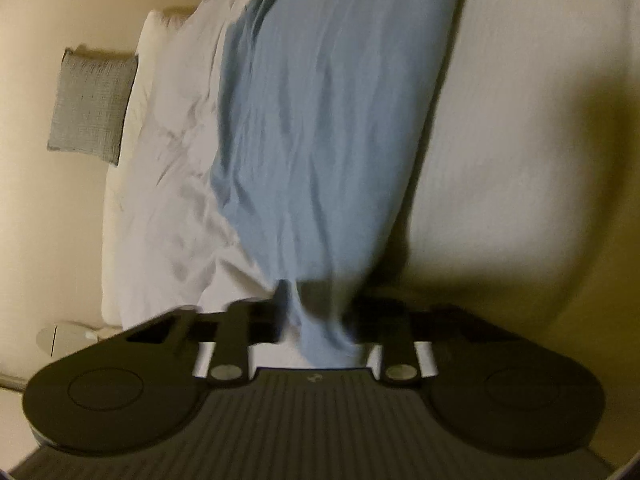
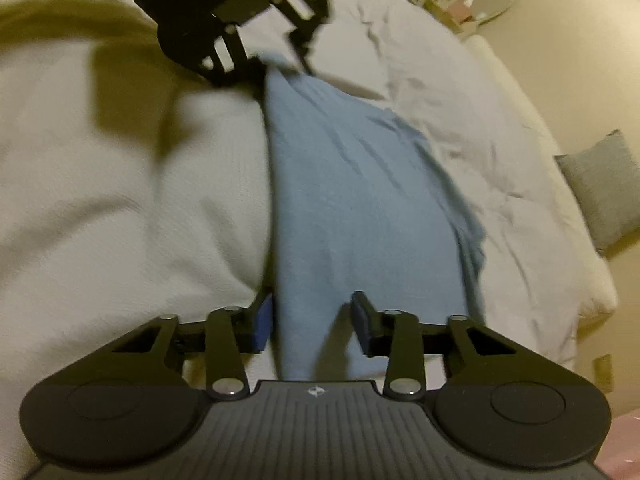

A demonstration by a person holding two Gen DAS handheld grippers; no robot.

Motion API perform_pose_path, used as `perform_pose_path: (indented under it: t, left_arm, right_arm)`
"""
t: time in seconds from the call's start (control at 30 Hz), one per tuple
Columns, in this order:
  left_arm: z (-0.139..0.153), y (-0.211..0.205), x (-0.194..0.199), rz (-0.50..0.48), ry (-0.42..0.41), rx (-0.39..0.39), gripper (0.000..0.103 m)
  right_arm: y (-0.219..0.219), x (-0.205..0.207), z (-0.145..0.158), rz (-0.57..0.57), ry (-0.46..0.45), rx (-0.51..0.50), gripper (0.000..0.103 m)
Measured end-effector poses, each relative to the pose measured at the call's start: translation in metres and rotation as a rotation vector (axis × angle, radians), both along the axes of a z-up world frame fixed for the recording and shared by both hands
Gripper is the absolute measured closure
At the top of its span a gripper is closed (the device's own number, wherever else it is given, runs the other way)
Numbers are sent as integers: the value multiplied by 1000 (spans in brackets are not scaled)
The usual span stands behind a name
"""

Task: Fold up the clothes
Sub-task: 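Grasp the folded shirt end with the left gripper while the right gripper grasps it, then fold the shirt end over with both grippers and lay it down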

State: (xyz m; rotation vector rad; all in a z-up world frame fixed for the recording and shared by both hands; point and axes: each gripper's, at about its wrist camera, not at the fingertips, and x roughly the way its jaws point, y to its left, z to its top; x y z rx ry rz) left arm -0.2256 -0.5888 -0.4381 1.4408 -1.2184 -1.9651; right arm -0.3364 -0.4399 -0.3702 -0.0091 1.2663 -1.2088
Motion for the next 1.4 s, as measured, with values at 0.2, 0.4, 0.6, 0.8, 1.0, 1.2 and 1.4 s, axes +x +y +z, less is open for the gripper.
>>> perform_pose_path:
  t: [0.2, 0.4, 0.6, 0.8, 1.0, 1.2, 1.4]
  left_arm:
    - [11, -3, -4, 10, 28, 33, 98]
    - [68, 7, -10, 22, 88, 37, 99]
    - [138, 13, -40, 48, 151, 53, 99]
    - [204, -17, -97, 159, 223, 96, 99]
    - [250, -73, -167, 265, 283, 87, 99]
    - [280, -137, -236, 417, 332, -15, 99]
    - [249, -148, -296, 550, 342, 14, 99]
  right_arm:
    - [-10, -8, 10, -3, -13, 31, 101]
    - [-6, -35, 75, 21, -37, 7, 101]
    - [-26, -80, 150, 47, -13, -25, 101]
    - [-54, -138, 200, 103, -2, -64, 102]
    - [-130, -213, 224, 187, 0, -104, 102]
    - [-220, -295, 243, 330, 3, -235, 102]
    - [-246, -350, 211, 416, 16, -272, 101]
